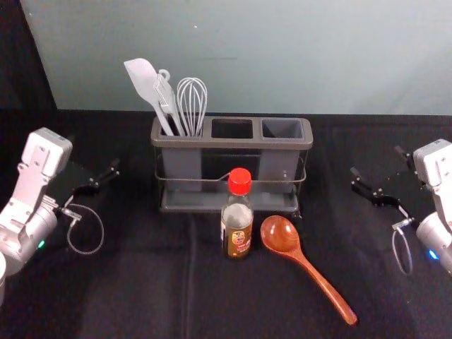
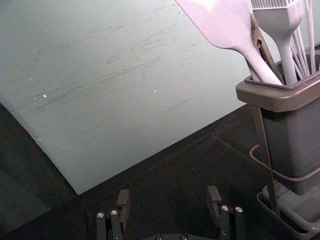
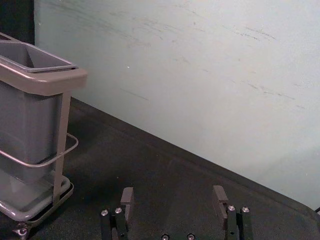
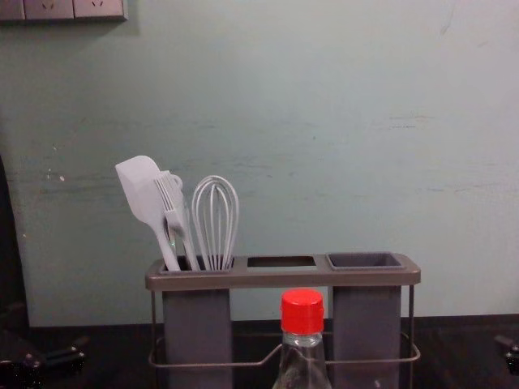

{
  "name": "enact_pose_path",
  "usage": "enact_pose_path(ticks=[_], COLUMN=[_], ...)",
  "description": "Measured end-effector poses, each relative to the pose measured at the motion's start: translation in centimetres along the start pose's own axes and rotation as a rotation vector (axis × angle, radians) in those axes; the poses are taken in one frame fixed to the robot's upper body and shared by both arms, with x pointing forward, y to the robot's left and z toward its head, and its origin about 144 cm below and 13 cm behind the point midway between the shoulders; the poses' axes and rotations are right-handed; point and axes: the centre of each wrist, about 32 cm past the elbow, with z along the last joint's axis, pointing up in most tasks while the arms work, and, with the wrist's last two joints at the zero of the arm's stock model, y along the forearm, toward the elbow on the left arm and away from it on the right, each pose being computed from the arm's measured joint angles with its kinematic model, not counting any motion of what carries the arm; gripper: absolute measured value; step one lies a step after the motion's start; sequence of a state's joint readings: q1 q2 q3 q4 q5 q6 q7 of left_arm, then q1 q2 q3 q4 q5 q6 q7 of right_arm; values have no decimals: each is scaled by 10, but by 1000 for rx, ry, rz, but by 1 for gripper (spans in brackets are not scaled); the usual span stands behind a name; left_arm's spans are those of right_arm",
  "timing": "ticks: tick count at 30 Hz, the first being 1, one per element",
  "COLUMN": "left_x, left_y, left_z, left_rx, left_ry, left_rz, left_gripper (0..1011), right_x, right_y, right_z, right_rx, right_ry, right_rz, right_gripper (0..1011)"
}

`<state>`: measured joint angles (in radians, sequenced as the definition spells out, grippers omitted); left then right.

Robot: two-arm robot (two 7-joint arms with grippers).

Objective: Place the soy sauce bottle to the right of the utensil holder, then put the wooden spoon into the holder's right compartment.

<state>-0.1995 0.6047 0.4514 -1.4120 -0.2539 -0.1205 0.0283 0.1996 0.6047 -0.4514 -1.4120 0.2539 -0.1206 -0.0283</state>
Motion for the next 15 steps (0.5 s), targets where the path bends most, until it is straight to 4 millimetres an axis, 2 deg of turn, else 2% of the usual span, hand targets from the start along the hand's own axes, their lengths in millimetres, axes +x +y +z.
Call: enact_pose_path(ticks=[15], left_x=[0], left_y=[0], left_z=[0], left_rx=[0], left_ry=[0], left_rz=[0], left_gripper=[1005], right_x=[0], right_y=[0], right_z=[0], right_rx=[0], right_ry=[0], right_rz=[0], right_gripper=[1003])
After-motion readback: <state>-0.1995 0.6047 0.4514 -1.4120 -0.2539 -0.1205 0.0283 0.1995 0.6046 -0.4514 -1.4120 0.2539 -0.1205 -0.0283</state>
